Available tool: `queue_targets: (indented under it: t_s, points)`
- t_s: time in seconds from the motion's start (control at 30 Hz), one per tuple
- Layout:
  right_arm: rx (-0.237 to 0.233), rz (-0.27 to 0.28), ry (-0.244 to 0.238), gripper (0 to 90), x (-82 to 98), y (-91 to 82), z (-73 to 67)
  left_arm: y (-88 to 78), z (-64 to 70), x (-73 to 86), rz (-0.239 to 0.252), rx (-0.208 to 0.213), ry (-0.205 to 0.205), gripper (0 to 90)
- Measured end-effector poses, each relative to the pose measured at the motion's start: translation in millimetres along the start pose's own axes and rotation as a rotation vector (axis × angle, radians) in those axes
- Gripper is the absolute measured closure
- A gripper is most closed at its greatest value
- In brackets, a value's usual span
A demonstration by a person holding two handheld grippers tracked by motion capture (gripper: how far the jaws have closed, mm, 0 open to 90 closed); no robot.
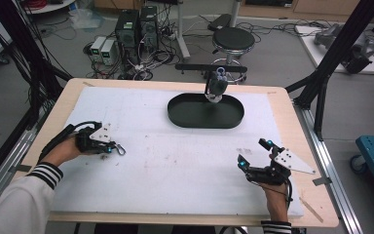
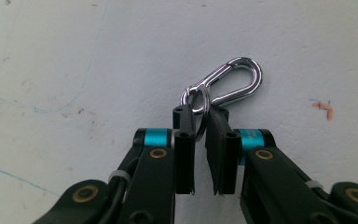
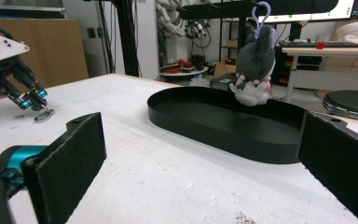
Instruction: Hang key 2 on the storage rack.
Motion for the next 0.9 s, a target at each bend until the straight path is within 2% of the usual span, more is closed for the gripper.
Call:
queue_targets:
  t_s: [0.17, 0.33, 0.43, 0.63, 0.7, 0.77, 0.8, 0.9]
  points:
    - [-0.002, -0.004, 0.002, 0.7, 0.8, 0.4, -0.5, 0.1, -0.5, -0.9, 0.006, 0.002, -0.017, 84.0]
    - [0.0, -0.007, -0.005, 0.7, 1.2, 1.0, 0.0, -1.8, -1.4, 0.7, 0.003, 0.007, -0.052, 87.4]
    - [-0.003, -0.009, -0.003, 0.7, 1.8, 1.2, -0.9, -2.0, -1.2, 0.5, -0.001, 0.005, -0.057, 87.5]
    - [-0.003, -0.008, -0.001, 0.7, 1.9, 1.6, -0.9, -2.2, -1.8, -1.2, 0.002, 0.0, -0.095, 87.7]
    - [-0.006, -0.008, -0.001, 0.7, 2.0, 1.6, -1.1, -3.6, -2.9, -2.4, 0.008, -0.006, -0.108, 87.7]
    - [-0.011, -0.016, 0.009, 0.7, 3.0, 1.8, -1.8, -5.5, -4.1, -5.8, 0.036, -0.009, -0.139, 87.7]
    - [-0.012, -0.022, 0.007, 0.7, 3.8, 2.2, -0.9, -6.8, -5.9, -7.2, 0.047, -0.023, -0.146, 87.7]
    - [-0.017, -0.038, 0.021, 0.7, 6.3, 3.4, -1.0, -11.9, -8.6, -10.3, 0.07, -0.03, -0.164, 87.7]
Point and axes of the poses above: each handheld gripper's, and its own axes: y roughly forward along the jaws, x roughly out of its underside, z roughly to its right, the point moved 10 cm from there along y, roughly forward along the jaws, and after that the axes turned 15 degrees about y, right-handed, at the moved point
